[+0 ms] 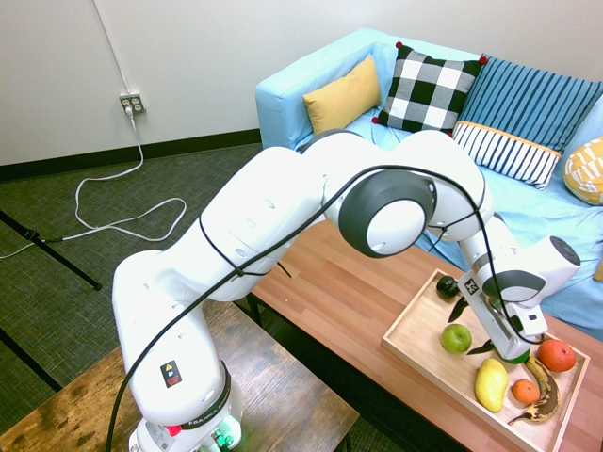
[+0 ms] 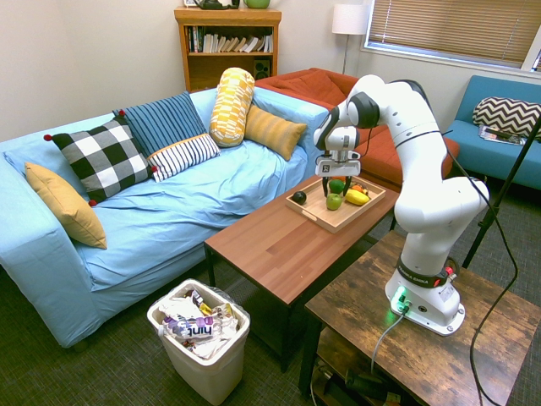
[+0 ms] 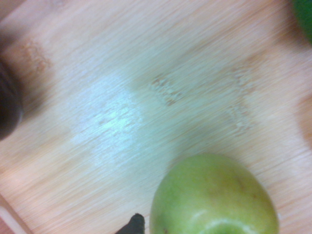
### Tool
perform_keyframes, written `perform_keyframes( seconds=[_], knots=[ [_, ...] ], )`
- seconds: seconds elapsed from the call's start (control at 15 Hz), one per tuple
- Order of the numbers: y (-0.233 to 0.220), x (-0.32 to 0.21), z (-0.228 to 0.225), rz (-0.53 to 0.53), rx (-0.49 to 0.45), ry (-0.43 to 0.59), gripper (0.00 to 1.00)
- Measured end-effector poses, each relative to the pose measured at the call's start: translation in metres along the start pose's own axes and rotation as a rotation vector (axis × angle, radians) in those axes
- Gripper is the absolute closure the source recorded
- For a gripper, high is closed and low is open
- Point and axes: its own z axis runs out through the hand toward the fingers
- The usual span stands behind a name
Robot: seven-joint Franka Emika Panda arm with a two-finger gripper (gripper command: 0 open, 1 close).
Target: Put the apple in the tray
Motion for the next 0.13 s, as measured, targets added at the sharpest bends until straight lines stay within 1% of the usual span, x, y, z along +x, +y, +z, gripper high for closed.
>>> perform_keyframes(
  seconds=[0.13],
  knots=[
    [0.003,0.0,-0.031,0.004,0.022,0.009,0.0]
  ],
)
